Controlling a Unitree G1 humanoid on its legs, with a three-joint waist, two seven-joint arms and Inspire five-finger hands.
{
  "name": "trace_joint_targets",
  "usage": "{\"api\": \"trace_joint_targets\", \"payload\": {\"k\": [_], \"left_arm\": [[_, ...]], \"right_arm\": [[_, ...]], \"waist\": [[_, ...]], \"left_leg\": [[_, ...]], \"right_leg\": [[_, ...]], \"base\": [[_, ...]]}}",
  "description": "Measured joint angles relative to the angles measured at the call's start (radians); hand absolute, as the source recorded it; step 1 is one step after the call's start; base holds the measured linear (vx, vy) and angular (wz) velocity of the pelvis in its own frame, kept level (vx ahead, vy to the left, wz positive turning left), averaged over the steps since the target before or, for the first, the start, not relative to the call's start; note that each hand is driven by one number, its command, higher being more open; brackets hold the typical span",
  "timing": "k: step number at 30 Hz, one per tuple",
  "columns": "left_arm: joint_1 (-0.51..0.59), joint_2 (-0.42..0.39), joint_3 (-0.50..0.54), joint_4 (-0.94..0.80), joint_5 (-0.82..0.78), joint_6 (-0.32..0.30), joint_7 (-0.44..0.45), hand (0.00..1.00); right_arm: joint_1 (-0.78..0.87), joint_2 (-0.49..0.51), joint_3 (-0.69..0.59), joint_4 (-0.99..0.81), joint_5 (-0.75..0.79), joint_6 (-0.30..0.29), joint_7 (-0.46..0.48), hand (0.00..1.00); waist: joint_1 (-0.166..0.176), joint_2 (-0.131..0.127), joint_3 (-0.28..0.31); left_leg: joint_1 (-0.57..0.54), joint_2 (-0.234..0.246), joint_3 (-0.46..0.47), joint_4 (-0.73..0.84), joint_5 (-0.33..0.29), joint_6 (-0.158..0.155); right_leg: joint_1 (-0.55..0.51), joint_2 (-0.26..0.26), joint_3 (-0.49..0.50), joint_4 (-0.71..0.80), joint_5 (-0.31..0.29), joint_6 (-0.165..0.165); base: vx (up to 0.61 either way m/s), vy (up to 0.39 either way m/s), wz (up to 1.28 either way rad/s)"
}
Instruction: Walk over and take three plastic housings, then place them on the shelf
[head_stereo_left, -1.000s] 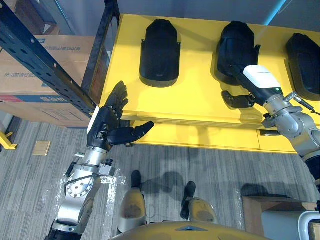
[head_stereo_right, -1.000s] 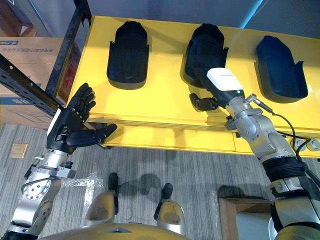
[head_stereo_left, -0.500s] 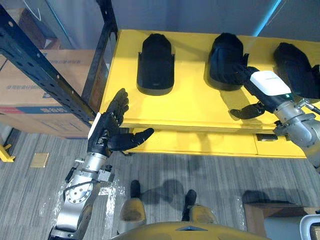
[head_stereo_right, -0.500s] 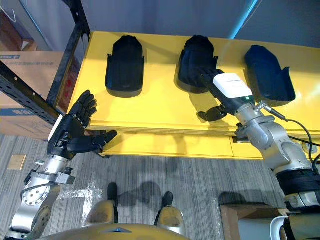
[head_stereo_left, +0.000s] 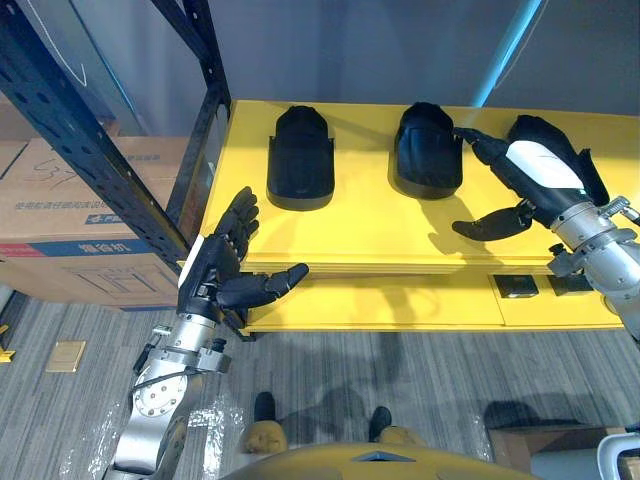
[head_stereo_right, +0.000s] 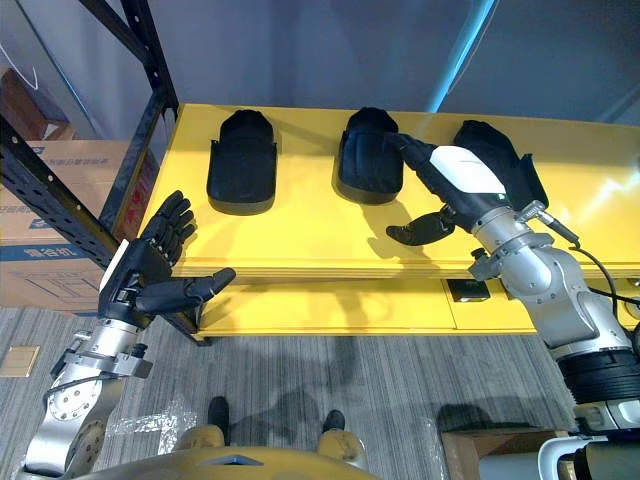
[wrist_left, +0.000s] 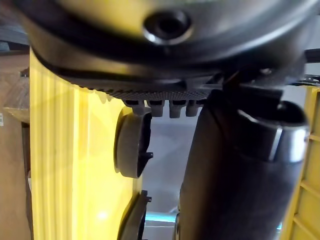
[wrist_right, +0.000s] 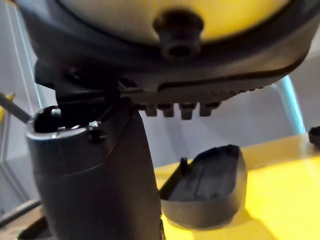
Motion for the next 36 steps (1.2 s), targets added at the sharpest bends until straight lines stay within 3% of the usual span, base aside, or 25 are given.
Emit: {"api": "trace_joint_targets", "payload": {"k": [6,10,16,28,36], "left_arm": [[-0.001,-0.008,-0.022,0.000,0.002,0.018,-0.002,1.00],[-0.002,-0.009,-0.042,0.000,0.004,0.032,0.000,1.00],[-0.002,-0.009,-0.039,0.000,0.004,0.033,0.015,1.00],[-0.002,-0.029,-0.038,0.001,0.004,0.033,0.014,1.00],[-0.002,-0.029,-0.038,0.001,0.004,0.033,0.011,1.00]], "right_arm": [[-0.078,0.047,0.008,0.006,-0.001,0.013,0.031,1.00],[-0.146,0.050,0.079,0.054,-0.001,0.028,0.043,1.00],[-0.150,0.056,0.138,0.121,0.001,0.065,0.121,1.00],[-0.179,0.095,0.177,0.212,0.008,0.141,0.226,1.00],[-0.179,0.095,0.179,0.218,0.044,0.158,0.287,1.00]], "waist": [[0.002,0.001,-0.005],[0.006,0.002,-0.006],[0.029,0.009,-0.010],[0.027,0.012,-0.012],[0.023,0.012,-0.012]], "left_leg": [[0.001,-0.001,-0.006,-0.001,0.006,0.000],[0.001,-0.003,-0.023,-0.005,0.012,-0.001],[0.005,-0.007,-0.040,-0.026,0.030,0.003],[0.005,-0.007,-0.042,-0.027,0.034,0.002],[0.006,-0.007,-0.039,-0.027,0.034,0.002]], "right_leg": [[0.003,0.000,-0.004,0.000,0.001,0.001],[0.013,-0.001,-0.019,0.000,0.001,0.001],[0.020,-0.003,-0.037,0.000,0.001,0.000],[0.020,-0.004,-0.039,0.000,0.001,0.000],[0.018,-0.004,-0.035,0.000,0.002,0.000]], "base": [[-0.01,-0.002,0.02],[-0.03,-0.008,0.10],[-0.02,-0.005,0.09],[-0.01,-0.001,0.01],[0.00,0.000,0.00]]}}
